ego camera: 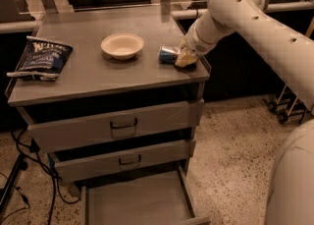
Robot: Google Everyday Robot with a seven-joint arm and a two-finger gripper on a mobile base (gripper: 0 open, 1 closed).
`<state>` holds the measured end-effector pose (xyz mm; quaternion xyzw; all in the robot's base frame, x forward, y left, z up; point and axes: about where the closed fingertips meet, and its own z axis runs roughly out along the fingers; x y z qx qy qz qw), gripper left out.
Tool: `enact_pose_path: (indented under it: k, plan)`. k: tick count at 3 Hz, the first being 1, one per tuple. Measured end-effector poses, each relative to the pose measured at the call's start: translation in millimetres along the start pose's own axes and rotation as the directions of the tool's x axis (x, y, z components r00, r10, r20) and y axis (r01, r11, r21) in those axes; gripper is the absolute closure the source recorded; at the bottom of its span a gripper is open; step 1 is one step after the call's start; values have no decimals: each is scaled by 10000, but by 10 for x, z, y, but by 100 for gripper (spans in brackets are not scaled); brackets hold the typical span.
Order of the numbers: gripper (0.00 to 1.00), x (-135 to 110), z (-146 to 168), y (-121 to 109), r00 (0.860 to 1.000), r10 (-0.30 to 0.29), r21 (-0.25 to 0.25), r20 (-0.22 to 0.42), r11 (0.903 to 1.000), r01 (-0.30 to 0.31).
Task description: Pick redbull can from bottom drawer and place on counter
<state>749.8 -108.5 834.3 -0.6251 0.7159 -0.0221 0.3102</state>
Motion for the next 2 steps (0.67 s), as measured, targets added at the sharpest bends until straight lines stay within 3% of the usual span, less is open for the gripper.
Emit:
enact_pose_path:
  k: [1,2]
  plan:
    - [0,0,0,0,10000,0,0,0,10000,0]
    - [0,0,0,0,10000,0,-1,0,10000,0]
